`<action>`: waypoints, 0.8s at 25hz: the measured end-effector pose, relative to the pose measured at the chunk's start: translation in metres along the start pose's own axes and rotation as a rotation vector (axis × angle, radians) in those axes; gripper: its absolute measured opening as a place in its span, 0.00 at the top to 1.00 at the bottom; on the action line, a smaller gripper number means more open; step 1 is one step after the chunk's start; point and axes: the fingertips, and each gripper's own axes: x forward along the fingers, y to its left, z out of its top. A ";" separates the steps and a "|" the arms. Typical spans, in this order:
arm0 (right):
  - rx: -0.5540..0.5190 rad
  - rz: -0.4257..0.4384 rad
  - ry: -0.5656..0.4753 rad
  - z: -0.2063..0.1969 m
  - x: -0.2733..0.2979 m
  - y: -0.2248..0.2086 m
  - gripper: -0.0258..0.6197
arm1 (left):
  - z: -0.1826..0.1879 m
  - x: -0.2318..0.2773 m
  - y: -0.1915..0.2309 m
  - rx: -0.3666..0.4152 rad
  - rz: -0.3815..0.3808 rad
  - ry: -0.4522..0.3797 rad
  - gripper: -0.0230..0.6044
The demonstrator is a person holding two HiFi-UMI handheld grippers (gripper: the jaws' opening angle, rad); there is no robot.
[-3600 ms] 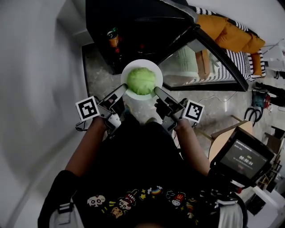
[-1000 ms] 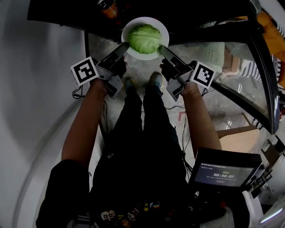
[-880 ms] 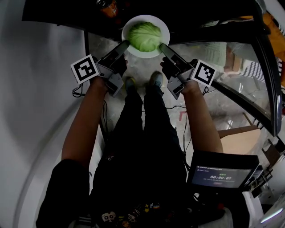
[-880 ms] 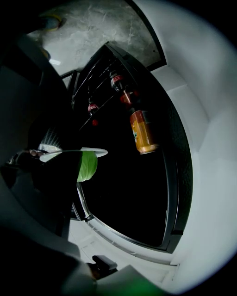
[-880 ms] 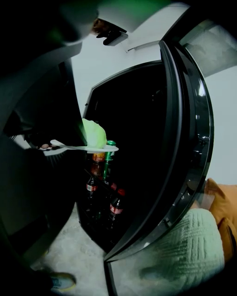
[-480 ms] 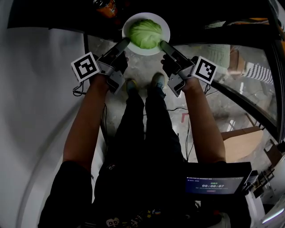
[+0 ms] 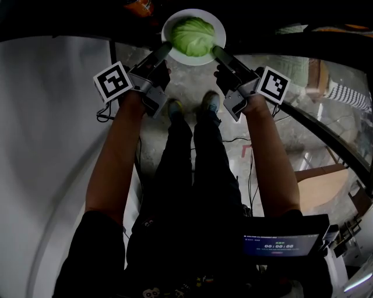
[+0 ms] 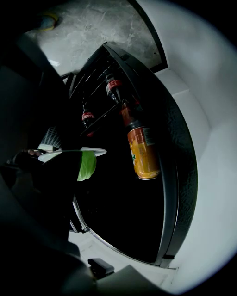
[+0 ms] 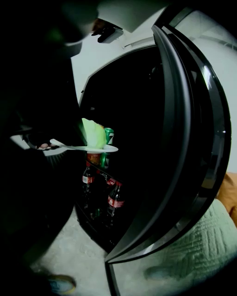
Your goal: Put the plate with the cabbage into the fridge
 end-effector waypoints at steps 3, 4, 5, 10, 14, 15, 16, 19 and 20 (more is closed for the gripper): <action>0.005 0.001 -0.005 0.000 -0.002 0.001 0.92 | -0.004 -0.001 -0.002 -0.021 -0.003 -0.012 0.94; 0.002 0.000 -0.006 0.000 -0.002 0.001 0.92 | -0.004 -0.002 -0.002 -0.027 0.003 -0.016 0.94; 0.000 0.000 -0.006 0.001 -0.001 0.001 0.92 | -0.004 -0.002 -0.001 -0.030 0.009 -0.019 0.94; 0.000 -0.005 -0.001 0.000 -0.001 -0.002 0.92 | -0.003 -0.005 0.005 -0.023 0.039 -0.018 0.94; 0.005 -0.001 -0.005 0.001 -0.001 -0.002 0.92 | -0.003 -0.003 0.003 -0.031 0.030 -0.021 0.94; 0.006 0.000 -0.005 0.001 -0.001 -0.002 0.92 | -0.003 -0.003 0.003 -0.029 0.031 -0.022 0.94; 0.007 0.001 -0.006 0.001 -0.001 -0.002 0.92 | -0.003 -0.003 0.003 -0.029 0.032 -0.023 0.94; 0.017 0.006 -0.011 0.000 0.000 -0.002 0.92 | -0.003 -0.003 0.002 -0.035 0.034 -0.026 0.94; 0.021 0.006 -0.012 0.000 -0.001 -0.003 0.92 | -0.003 -0.003 0.002 -0.036 0.037 -0.026 0.94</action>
